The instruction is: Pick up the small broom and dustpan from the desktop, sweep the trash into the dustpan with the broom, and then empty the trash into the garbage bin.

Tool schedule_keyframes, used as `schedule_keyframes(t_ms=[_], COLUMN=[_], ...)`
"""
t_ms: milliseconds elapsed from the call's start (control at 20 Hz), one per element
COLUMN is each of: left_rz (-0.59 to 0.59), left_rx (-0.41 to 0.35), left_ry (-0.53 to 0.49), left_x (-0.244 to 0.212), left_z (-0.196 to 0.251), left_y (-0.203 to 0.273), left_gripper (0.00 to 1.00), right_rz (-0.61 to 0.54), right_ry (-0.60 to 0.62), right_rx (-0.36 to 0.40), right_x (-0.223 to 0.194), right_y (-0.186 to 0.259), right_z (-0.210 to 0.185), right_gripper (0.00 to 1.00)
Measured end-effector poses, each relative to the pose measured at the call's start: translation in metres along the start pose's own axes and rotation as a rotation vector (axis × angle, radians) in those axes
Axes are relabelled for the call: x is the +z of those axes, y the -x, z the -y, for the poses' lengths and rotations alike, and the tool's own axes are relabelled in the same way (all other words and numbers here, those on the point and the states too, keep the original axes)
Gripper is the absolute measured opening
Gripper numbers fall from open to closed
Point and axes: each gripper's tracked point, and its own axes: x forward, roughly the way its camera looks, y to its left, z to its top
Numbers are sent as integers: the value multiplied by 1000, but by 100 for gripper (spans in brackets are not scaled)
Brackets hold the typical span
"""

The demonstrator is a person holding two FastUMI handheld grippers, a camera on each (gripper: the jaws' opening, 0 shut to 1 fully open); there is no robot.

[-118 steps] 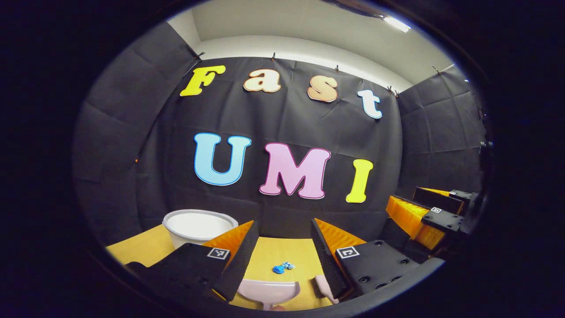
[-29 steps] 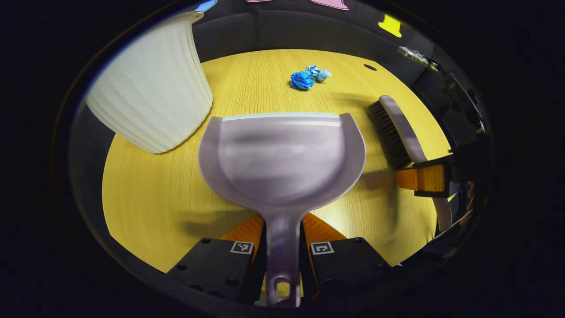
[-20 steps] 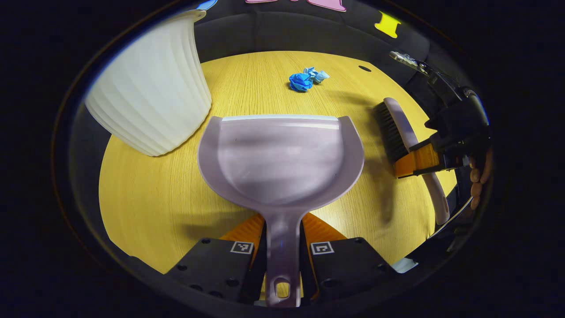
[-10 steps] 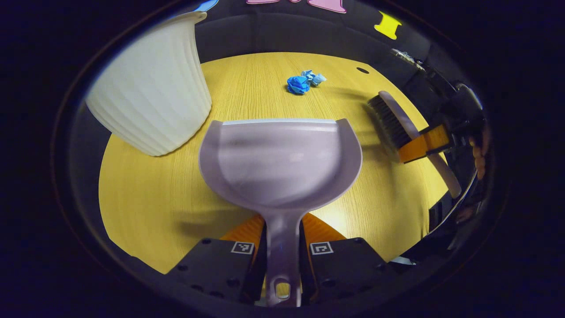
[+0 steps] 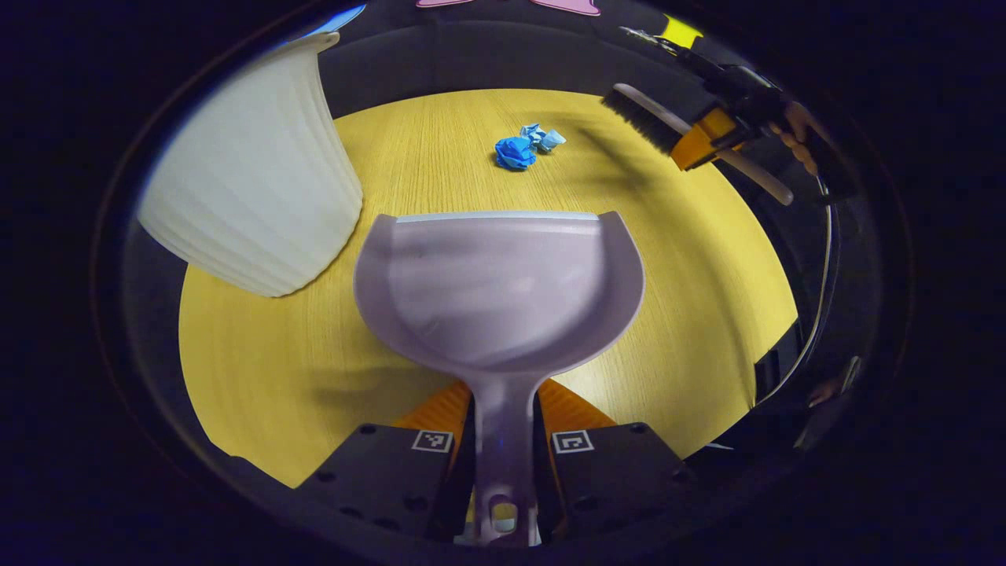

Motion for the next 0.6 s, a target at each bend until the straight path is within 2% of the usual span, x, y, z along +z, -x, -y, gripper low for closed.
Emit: schedule_keyframes(t_ms=[150,250,350,600], left_rz=[-18,-37,-32,-43], left_rx=[33,61,55,48], left_ry=[-17,-43,-39,-57], left_x=[9,15,18,27], left_z=[-8,-14,-13,-17], left_y=[1,-3,-2,-11], left_gripper=[30,30,30,30], right_rz=[-41,-57,-51,-97], right_ry=[141,180,206,333], right_rx=[18,49,85,198], right_x=[28,42,57,49], right_y=[-23,-40,-52,-73], right_z=[-6,-19,-33,-67], right_gripper=[27,27,27,27])
